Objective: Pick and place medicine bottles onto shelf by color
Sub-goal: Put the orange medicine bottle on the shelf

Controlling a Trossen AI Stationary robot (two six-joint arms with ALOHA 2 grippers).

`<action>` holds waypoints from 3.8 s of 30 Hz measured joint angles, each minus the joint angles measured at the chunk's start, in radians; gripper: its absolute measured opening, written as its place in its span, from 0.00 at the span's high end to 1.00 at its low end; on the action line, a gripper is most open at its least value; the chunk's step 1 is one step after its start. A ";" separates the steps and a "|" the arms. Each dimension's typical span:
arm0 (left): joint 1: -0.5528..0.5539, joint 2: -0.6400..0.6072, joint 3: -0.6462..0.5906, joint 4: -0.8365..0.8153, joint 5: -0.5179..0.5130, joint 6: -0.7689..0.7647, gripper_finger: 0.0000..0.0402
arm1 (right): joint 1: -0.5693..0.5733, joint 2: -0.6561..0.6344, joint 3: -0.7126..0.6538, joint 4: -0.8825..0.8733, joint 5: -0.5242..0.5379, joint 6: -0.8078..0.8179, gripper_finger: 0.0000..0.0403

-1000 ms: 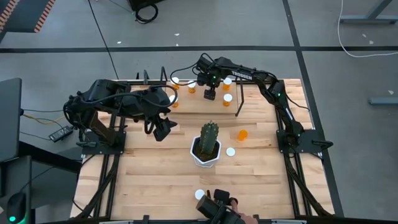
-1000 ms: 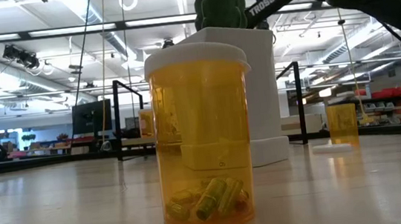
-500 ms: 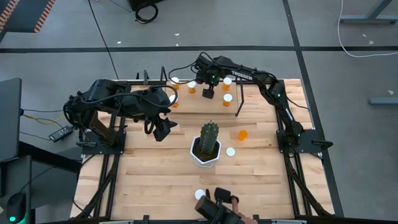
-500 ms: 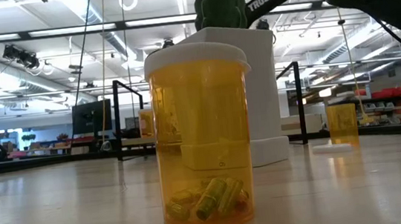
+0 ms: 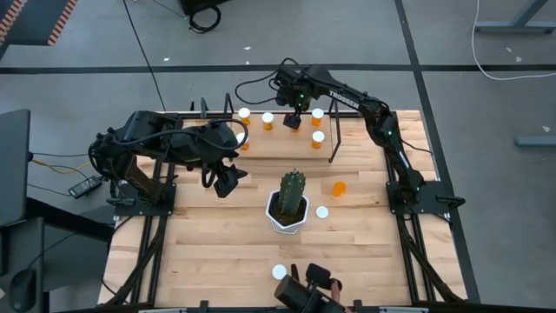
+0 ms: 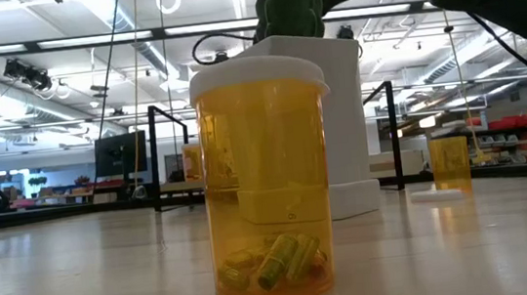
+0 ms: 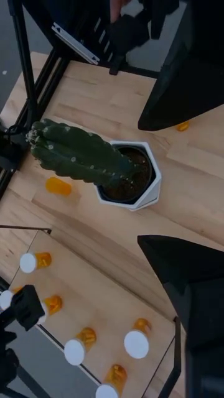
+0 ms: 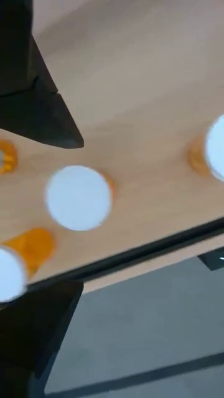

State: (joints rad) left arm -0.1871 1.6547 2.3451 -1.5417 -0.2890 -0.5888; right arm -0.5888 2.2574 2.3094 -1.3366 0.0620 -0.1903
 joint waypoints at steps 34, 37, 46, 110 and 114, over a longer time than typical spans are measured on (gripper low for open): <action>-0.020 0.000 0.000 0.003 -0.002 0.020 0.27 | 0.127 -0.431 0.025 -0.235 0.028 0.483 0.08; -0.020 0.000 0.000 0.005 -0.002 0.025 0.27 | 0.158 -0.477 -0.002 -0.235 0.072 0.575 0.08; -0.044 0.006 -0.012 0.032 -0.001 0.020 0.27 | 0.325 -0.620 -0.214 -0.235 0.146 0.803 0.08; -0.381 0.441 -0.013 0.110 0.020 -0.587 0.26 | 1.502 -0.783 -1.071 0.332 0.031 2.332 0.08; -0.381 0.446 -0.013 0.158 0.039 -0.586 0.20 | 1.514 -0.783 -1.071 0.373 0.034 2.349 0.08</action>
State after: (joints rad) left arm -0.5683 2.1011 2.3325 -1.3835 -0.2504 -1.1744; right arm 0.9255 1.4746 1.2388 -0.9637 0.0956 2.1587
